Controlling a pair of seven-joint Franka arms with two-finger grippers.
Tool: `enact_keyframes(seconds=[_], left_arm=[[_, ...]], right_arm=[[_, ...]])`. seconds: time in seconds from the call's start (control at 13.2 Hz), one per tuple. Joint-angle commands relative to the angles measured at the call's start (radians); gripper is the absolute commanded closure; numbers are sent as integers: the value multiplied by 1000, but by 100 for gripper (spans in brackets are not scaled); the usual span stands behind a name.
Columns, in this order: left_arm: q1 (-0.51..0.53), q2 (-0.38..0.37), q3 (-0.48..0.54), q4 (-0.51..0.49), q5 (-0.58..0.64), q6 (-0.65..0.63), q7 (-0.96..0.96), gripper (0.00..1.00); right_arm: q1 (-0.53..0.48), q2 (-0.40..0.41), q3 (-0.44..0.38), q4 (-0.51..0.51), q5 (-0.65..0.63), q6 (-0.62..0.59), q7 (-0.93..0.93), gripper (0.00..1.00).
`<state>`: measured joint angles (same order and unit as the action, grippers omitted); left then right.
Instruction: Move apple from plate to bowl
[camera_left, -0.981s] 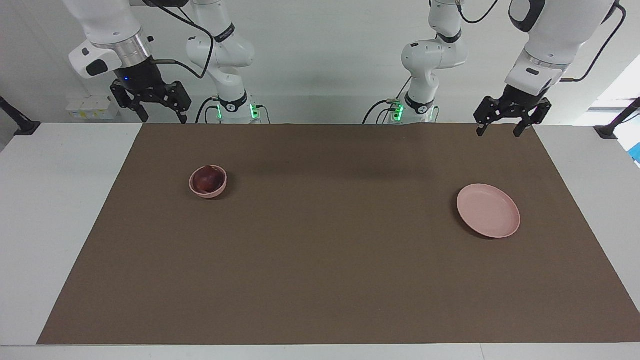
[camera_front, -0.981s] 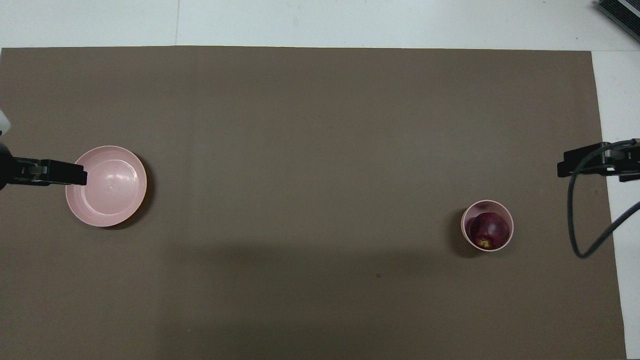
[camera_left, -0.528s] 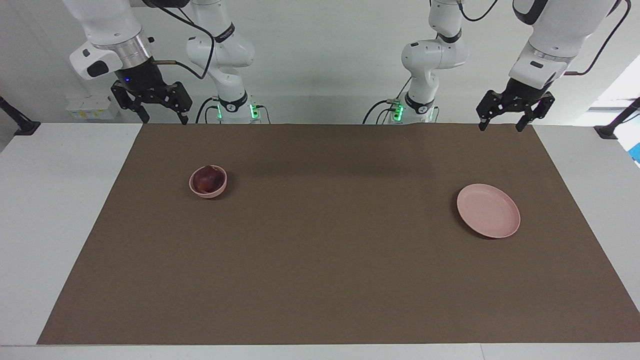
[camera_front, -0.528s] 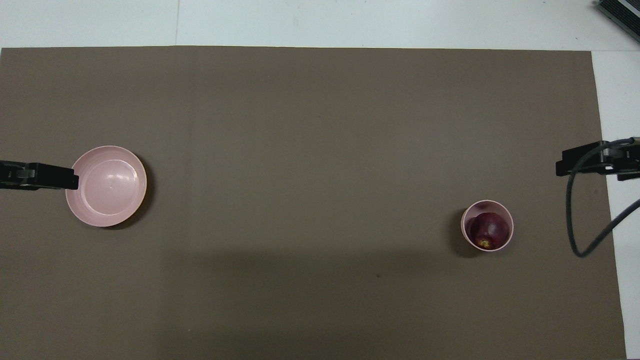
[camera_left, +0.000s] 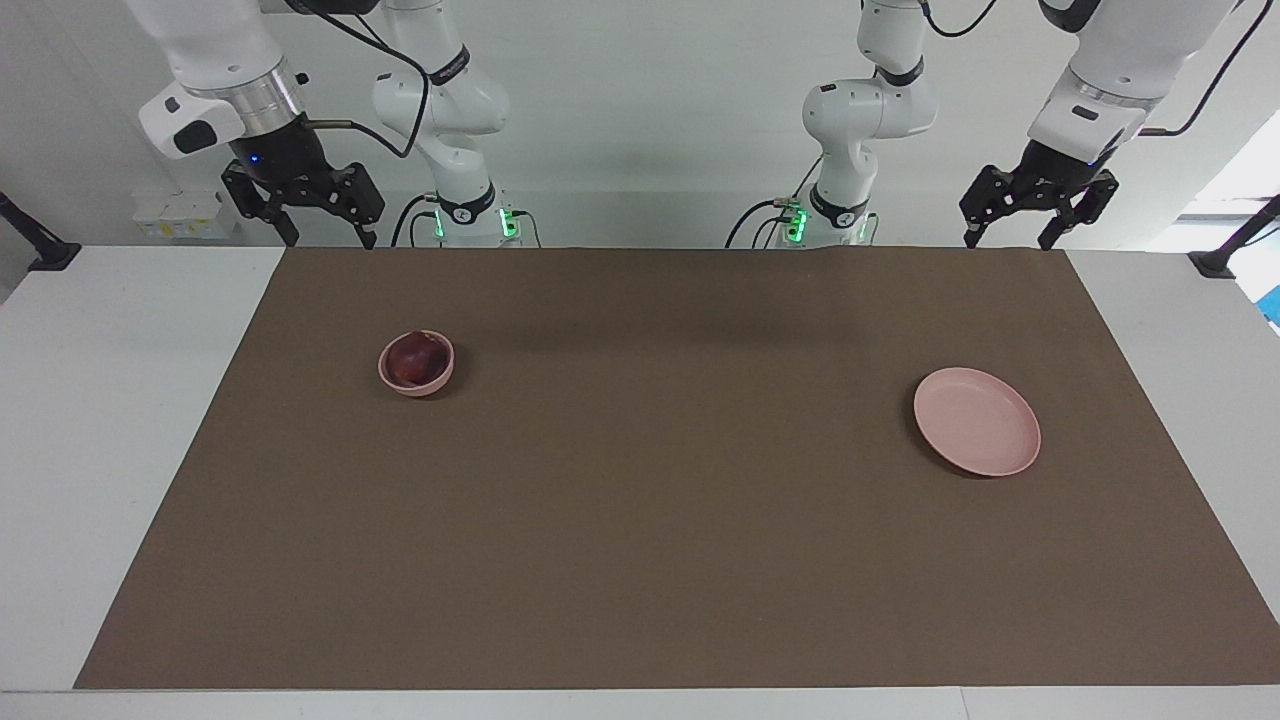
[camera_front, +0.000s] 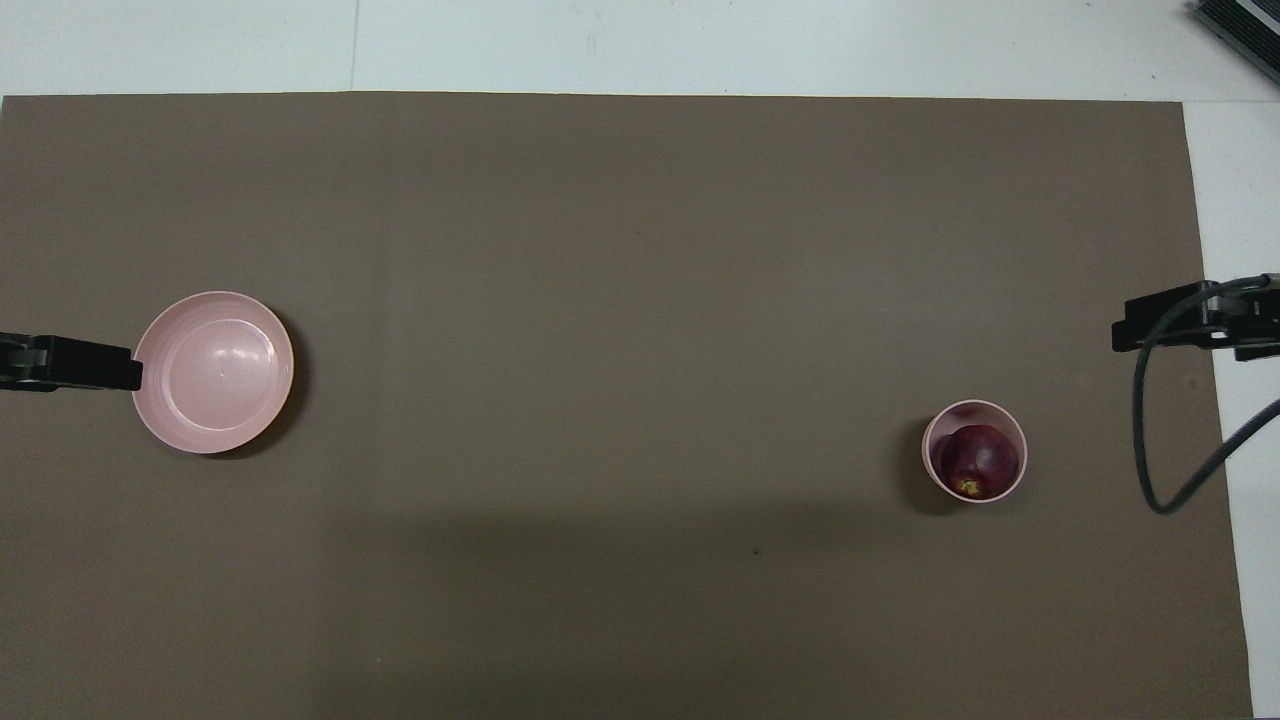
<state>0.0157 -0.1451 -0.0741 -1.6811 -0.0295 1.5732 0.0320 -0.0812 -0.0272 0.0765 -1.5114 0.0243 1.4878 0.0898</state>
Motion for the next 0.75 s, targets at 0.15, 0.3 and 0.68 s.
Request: enact_keyframes(seconds=[0.15,0.3,0.68], left_arm=[[-14,-2,19,6,10,-15,-6,0],[-14,-4,17,4,10,-19,2,0],[-26,-1,17,6,7,-6,3,0]], right_arm=[[-5,13,2,22,23,-11,-4,0],[-5,12,2,22,23,-11,-4,0],[-5,9,2,17,23,-9,-4,0]])
